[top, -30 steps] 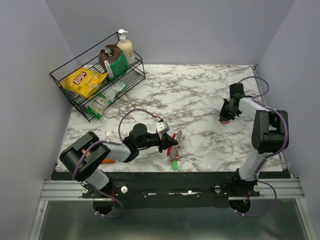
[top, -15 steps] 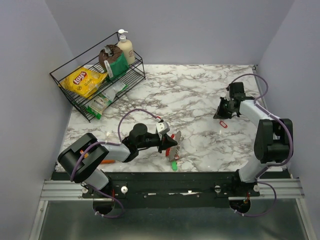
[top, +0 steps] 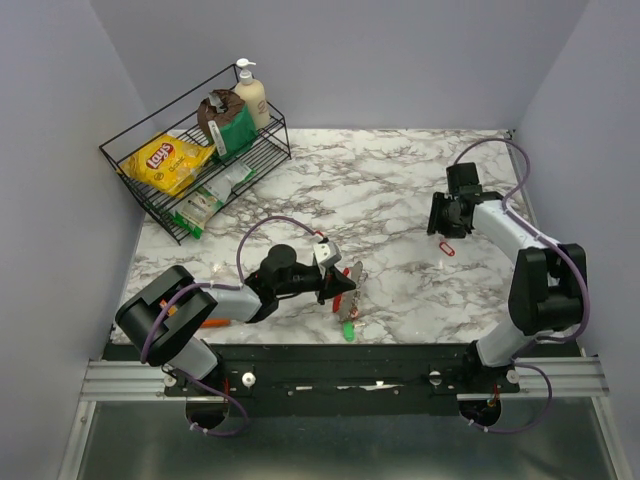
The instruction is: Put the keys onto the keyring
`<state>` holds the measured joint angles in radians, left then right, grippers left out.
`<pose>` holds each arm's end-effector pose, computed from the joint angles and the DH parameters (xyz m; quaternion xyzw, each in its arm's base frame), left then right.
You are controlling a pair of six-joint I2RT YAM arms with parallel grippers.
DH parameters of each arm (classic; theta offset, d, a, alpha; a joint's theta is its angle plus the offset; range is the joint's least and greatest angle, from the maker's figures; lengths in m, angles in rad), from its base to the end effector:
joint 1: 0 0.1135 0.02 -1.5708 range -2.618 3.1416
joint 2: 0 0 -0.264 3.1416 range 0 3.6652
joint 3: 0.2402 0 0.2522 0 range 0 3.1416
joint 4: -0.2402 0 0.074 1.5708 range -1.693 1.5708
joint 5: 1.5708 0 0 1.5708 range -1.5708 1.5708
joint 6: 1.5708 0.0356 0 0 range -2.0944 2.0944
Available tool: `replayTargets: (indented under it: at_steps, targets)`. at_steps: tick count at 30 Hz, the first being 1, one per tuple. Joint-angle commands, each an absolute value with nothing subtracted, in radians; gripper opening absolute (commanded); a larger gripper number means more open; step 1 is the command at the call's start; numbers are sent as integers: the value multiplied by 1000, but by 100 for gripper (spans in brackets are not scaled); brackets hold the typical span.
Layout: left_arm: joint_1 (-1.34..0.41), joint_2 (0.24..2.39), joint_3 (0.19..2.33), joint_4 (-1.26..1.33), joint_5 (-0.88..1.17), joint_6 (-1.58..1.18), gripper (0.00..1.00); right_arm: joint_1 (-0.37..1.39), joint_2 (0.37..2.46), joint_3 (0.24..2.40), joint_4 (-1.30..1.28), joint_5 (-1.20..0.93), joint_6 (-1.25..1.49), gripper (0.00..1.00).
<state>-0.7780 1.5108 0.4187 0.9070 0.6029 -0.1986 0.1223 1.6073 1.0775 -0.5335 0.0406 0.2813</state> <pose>0.1795 -0.2052 0.1682 0.3916 0.6499 -0.4879 0.4315 0.3223 0.0382 0.2095 0.0819 0.9643 0.0311 0.2498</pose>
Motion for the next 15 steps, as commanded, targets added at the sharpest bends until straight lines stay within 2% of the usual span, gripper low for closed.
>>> replayTargets:
  at_steps: [1,5,15]
  targets:
    - [-776,1496,446,917,601,-190,0,120,1683,1149,-583,161,249,56]
    - [-776,1477,446,897,603,-180,0,120,1753,1172,-595,187,256,56]
    - [-778,1460,448,865,603,-166,0,120,1781,1180,-575,218,258,48]
